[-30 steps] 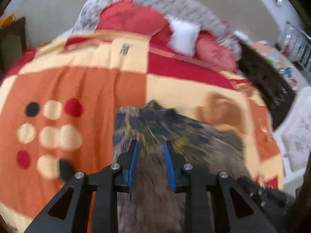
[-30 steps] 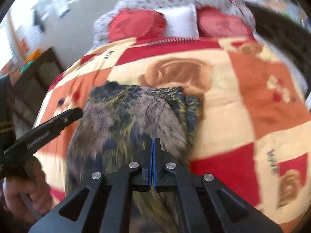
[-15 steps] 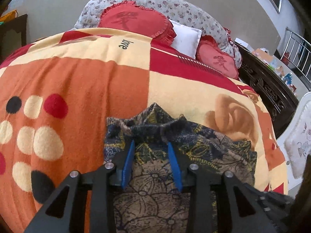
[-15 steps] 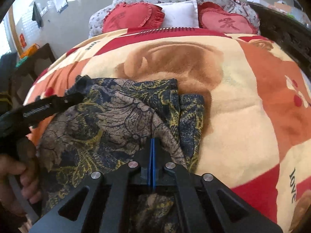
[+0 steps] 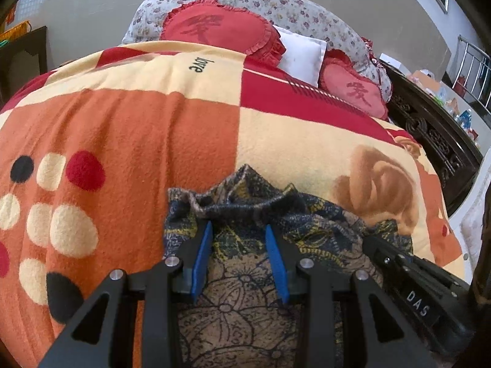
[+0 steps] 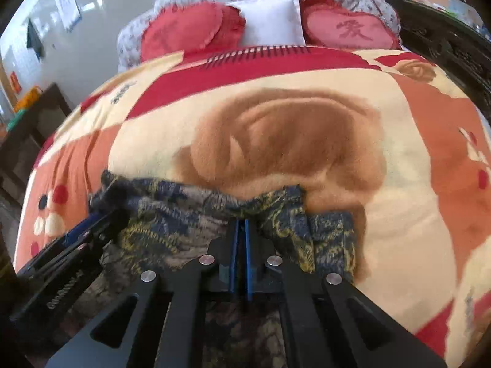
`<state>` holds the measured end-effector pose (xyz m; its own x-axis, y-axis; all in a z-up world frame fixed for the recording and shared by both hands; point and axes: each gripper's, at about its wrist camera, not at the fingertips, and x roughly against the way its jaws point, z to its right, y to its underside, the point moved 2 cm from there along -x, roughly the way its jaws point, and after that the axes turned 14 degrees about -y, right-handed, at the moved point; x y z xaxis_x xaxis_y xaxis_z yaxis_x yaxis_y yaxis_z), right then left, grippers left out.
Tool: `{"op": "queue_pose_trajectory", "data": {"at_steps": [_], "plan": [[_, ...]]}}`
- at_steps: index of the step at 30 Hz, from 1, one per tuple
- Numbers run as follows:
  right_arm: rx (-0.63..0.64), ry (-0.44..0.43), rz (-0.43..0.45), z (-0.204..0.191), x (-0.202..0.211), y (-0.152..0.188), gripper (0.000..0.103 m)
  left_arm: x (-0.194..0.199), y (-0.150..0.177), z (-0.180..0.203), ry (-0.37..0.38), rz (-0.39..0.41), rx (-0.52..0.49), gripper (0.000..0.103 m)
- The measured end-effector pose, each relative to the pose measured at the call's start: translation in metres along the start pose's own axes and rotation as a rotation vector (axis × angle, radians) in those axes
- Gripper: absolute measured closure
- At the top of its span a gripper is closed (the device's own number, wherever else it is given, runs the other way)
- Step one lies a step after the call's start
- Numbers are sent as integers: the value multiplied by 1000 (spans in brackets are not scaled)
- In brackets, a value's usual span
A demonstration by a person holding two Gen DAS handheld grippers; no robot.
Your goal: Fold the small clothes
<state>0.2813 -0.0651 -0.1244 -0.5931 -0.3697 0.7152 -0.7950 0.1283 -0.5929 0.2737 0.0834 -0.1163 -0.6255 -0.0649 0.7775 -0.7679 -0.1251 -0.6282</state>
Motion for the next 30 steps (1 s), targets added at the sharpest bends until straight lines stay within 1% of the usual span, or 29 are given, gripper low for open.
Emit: {"op": "queue_pose_trajectory", "data": {"at_steps": [2,9,10,12,13,15,17,18,19,22,24,26,28,30], "plan": [[25,20,1,-3,-2,1,99,0,0,2,-13,2,-10,66],[56,44,6,-9,-1,5,99,-1,0,6,-45,7,-34,66],[61,44,0,-10,-1,5,97,-1,0,7,-50,8,-36,65],[60,34,-43,-13,1,1,95,-1,0,9,-68,13,-50,65],[62,21,-61,-16,9,-2,95,-1,0,10,-73,14,-54,65],[73,21,-49,-22,32,1,95,-1,0,11,-84,16,-61,65],[131,21,-27,-35,60,15,95,-1,0,11,-85,17,-62,64],[162,15,-21,-42,75,27,95,-1,0,11,-83,17,-60,64],[186,-6,-18,-48,86,39,94,-1,0,11,-84,17,-61,64],[246,-49,-33,-61,106,79,93,-1,0,11,-86,18,-62,64],[267,-55,-50,-60,106,100,93,-2,0,11,-87,18,-63,64],[266,-52,-81,-49,95,121,93,-2,-1,11,-88,19,-63,64],[297,-92,-23,-42,94,130,91,-2,0,11,-86,17,-61,64],[333,-102,1,-41,92,134,91,-2,0,11,-87,18,-62,64]]}}
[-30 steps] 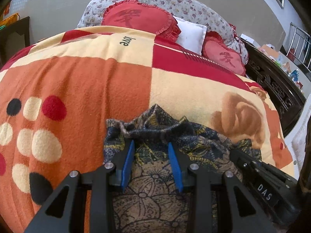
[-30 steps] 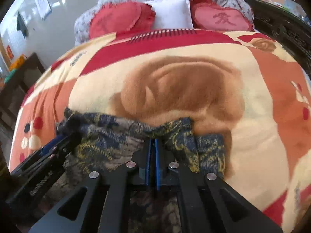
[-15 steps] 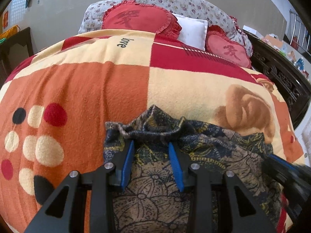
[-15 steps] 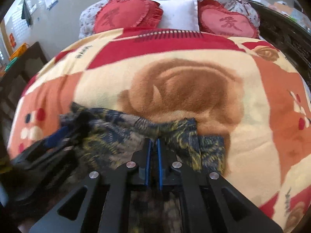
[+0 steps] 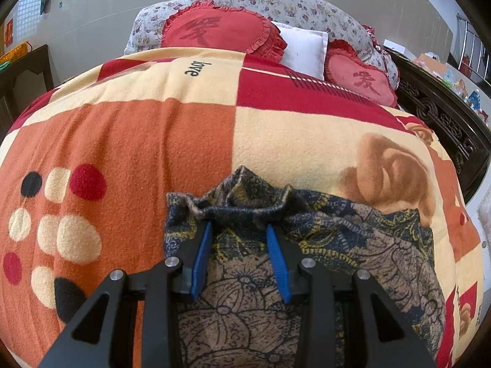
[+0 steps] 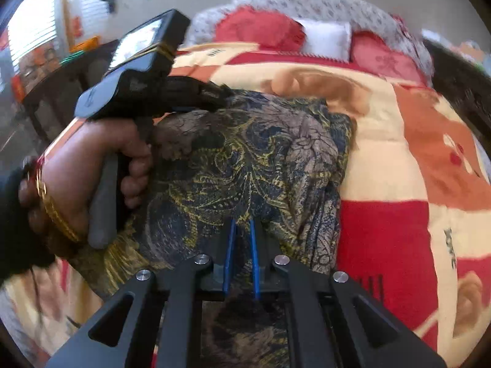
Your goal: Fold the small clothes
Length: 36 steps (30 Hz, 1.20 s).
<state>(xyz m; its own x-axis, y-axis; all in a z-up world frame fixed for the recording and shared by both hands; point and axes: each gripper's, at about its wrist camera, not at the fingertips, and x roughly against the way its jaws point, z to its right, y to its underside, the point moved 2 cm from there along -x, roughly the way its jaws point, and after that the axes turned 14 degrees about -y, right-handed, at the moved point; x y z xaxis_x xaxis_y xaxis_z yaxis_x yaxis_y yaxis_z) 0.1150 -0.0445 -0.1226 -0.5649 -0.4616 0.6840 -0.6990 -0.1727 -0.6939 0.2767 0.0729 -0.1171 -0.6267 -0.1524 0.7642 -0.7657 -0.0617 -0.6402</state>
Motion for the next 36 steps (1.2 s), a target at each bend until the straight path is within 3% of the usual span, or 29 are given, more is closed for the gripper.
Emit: {"op": "queue_pose_trajectory", "data": {"at_steps": [7,11,13,15,17,19,22,24,25,26,28,29,30,31,32,33,36], "plan": [[-43,-50,25,9,-5,-2,91,1,-1,0,-11,-2,-15,64],[-60,-67,20,11,-7,-3,91,17,-14,-10,5,-66,-49,61],[-61,-63,1,9,-7,-4,91,49,-20,-29,30,-46,-29,55],[-115,-97,-34,15,-6,-9,91,89,-15,-50,69,29,-32,31],[-184,-86,-45,15,10,-19,92,131,10,-69,92,104,-61,24],[-137,-27,-8,-1,35,-19,92,154,46,-76,154,104,-95,24],[-67,-18,9,-23,53,-3,91,165,107,-68,247,34,-129,49],[-69,8,-43,-24,47,17,91,150,143,-53,262,-44,-169,65],[-95,23,-103,-18,34,33,91,142,156,-47,247,-67,-174,65],[-116,18,-132,-13,26,41,91,140,162,-46,233,-32,-168,65],[-179,-48,-94,-1,28,45,90,146,167,-40,207,28,-189,63],[-207,-68,-93,3,29,44,90,148,166,-39,211,25,-182,56],[-228,-84,-99,6,29,43,90,149,167,-36,230,19,-178,39],[-234,-92,-105,7,29,42,90,150,167,-32,273,12,-185,28],[-226,-93,-107,6,32,41,90,150,169,-26,306,7,-200,8],[-221,-87,-106,5,34,41,90,150,171,-20,324,1,-222,0],[-205,-45,-75,-4,54,43,90,152,179,0,188,9,-285,0]]}}
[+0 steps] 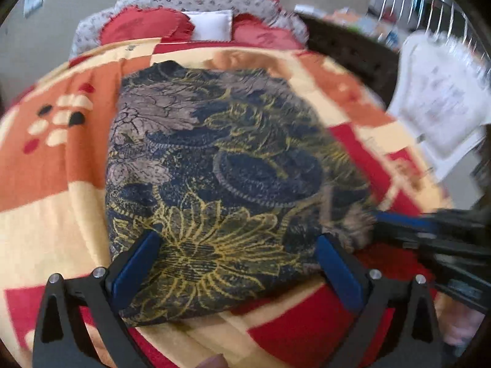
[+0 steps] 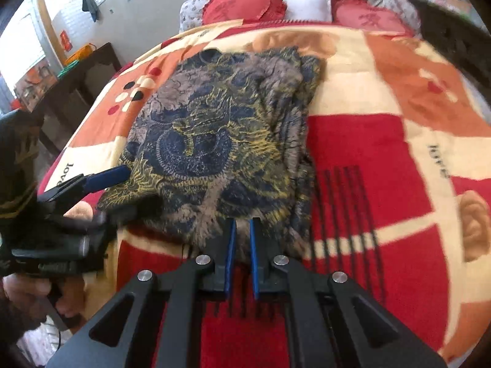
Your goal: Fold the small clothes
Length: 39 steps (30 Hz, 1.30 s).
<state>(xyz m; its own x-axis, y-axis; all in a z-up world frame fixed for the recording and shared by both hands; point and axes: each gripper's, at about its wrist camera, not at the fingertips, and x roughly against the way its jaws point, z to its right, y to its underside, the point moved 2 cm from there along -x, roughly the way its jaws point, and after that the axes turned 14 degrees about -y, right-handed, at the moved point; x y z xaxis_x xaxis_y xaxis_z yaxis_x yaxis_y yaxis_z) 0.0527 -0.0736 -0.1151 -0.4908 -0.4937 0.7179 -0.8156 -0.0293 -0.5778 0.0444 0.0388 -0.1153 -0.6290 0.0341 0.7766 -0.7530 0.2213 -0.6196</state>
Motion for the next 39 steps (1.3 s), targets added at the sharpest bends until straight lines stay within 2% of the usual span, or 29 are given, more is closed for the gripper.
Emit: {"op": "queue_pose_trajectory", "data": {"at_steps": [3,5,8,10,12,14,19,21,22,23,24,26,28,30,31,39], "plan": [[-2,14,53,-6,28,13,90,-4,0,12,-88,1,-53,0],[4,51,69,-6,46,26,90,-6,-3,16,-105,-31,-68,0],[-13,123,85,0,61,37,90,-8,-2,17,-121,-28,-96,0],[-55,126,101,8,70,43,90,-6,2,24,-171,-3,-128,0],[-86,130,108,14,74,47,90,-6,2,25,-190,1,-129,0],[-100,124,103,16,74,48,90,-4,0,22,-170,-8,-107,0],[-80,116,87,10,72,43,89,33,-8,8,32,-36,15,0],[-70,119,88,6,73,38,82,51,-14,0,83,-36,70,0],[-70,110,83,4,73,36,75,60,-19,-4,92,-40,93,0],[-69,101,75,2,72,33,66,67,-24,-6,71,-43,105,0],[-69,98,63,0,72,30,61,72,-28,-10,15,-51,112,0],[-70,107,24,-4,70,24,42,80,-36,-17,-120,-75,120,0],[-89,121,-18,-4,68,18,34,88,-41,-23,-198,-77,123,0],[-117,115,-42,-1,68,14,34,93,-45,-26,-268,-72,111,0],[-126,104,-43,0,68,11,34,96,-46,-26,-283,-70,105,0],[-108,89,10,-5,87,-16,34,97,-48,-30,-251,-81,117,0]]}}
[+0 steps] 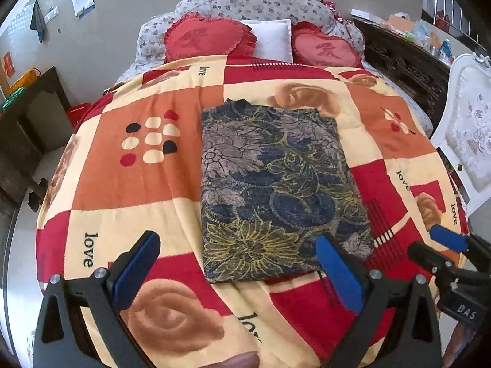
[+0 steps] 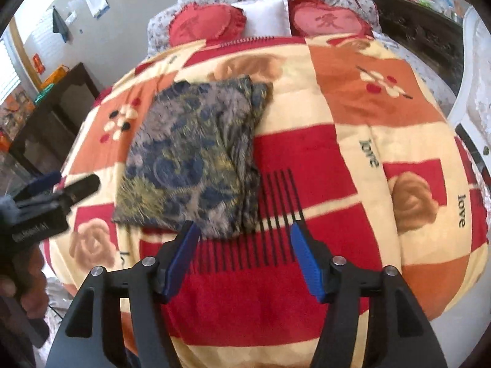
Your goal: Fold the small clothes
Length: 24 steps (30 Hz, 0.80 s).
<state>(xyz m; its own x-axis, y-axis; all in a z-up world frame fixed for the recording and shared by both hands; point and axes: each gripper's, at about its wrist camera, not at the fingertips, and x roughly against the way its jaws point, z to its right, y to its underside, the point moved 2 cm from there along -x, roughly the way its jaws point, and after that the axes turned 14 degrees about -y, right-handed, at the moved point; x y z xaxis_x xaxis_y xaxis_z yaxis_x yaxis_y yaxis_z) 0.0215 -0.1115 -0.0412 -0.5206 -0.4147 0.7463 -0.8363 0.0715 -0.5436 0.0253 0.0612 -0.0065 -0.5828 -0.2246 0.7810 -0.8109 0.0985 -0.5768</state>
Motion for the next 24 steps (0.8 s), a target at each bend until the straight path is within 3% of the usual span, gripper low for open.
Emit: {"op": "queue_pose_trajectory", "data": {"at_steps": [4,11,24], "plan": [[35,-9,-4,-10,4,-6,34,-1,-1,1,14,-14,6,0],[28,17,2,-14,7,-9,12,-3,-1,2,16,-17,7,0],[44,-22,9,-22,12,-13,11,-3,-4,3,10,-11,1,0]]}}
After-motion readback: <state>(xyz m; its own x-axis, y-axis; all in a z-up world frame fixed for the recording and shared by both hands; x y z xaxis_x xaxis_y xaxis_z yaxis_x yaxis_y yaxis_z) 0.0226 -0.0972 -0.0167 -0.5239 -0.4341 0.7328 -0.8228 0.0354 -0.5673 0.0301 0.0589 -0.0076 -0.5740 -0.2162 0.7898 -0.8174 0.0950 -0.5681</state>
